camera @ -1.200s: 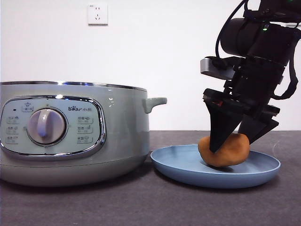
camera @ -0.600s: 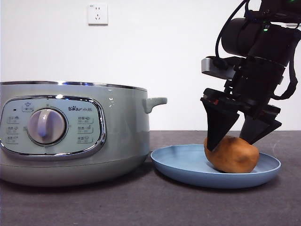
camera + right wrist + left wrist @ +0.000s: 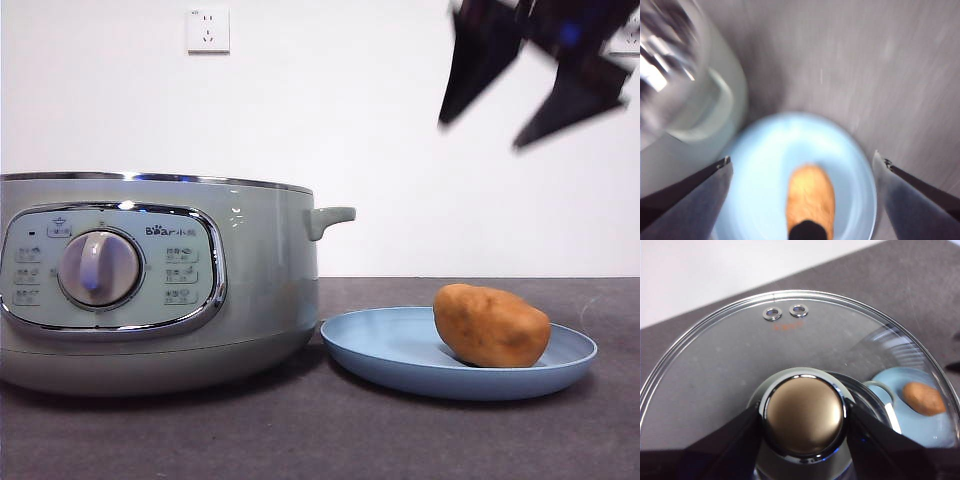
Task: Take the potato out from the steamer,put the potato on the plate,close the lid
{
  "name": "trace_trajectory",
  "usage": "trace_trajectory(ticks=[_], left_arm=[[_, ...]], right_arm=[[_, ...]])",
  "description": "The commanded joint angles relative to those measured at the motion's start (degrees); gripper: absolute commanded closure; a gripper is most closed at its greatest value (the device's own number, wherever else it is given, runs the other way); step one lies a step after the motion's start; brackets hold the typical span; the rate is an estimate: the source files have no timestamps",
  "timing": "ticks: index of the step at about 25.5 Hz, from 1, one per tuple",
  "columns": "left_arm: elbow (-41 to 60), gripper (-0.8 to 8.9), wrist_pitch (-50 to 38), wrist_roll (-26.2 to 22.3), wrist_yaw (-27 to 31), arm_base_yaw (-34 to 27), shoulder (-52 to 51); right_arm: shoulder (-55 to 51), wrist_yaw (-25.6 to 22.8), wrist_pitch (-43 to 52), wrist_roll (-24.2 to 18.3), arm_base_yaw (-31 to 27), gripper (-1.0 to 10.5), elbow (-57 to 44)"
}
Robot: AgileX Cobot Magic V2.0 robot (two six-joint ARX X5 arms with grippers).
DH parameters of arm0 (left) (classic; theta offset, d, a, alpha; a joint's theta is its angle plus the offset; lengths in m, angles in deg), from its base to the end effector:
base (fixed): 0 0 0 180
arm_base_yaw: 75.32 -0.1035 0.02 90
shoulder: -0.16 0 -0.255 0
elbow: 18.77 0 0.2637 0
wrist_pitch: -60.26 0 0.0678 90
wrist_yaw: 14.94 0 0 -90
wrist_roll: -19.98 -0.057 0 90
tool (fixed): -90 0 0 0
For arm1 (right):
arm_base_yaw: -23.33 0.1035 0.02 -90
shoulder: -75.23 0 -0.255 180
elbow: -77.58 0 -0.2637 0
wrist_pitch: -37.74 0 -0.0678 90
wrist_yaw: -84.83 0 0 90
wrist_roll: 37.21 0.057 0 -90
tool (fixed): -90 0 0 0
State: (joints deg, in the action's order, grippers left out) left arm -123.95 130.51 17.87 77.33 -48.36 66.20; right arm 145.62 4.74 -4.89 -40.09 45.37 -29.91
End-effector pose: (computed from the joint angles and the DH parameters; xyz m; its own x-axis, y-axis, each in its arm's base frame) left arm 0.2041 -0.1013 0.4385 0.7805 -0.3526 -0.5163 0.4395 0.8968 0.0520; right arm 0.2671 0.1187 0.2729 0.6296 0.4406 -0.6399 -0.5206 0.8507 0.0735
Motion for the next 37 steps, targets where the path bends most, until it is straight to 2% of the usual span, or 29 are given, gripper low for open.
trace_trajectory(ticks=[1,6,10,24,37], left_arm=[[-0.61,8.22,-3.08,-0.79,-1.33,0.0,2.05],[0.11,8.22,-5.03,-1.11,-3.5,0.0,8.17],[2.29,8.22,-6.6,-1.09,-4.11,0.0,11.17],[18.23,8.22,-15.56,0.39,-4.26,0.0,11.72],[19.74,8.22,-16.76,0.5,-3.85,-0.07,12.37]], right_arm=[[-7.06,0.04,0.28,2.23,0.0,4.7,0.2],[-19.45,-1.07,0.22,5.97,0.0,4.8,0.2],[-24.0,-1.51,-2.05,6.08,0.0,4.8,0.2],[-24.28,-1.55,-3.96,6.08,0.0,4.8,0.2],[-24.28,-1.49,-4.0,6.08,0.0,4.8,0.2]])
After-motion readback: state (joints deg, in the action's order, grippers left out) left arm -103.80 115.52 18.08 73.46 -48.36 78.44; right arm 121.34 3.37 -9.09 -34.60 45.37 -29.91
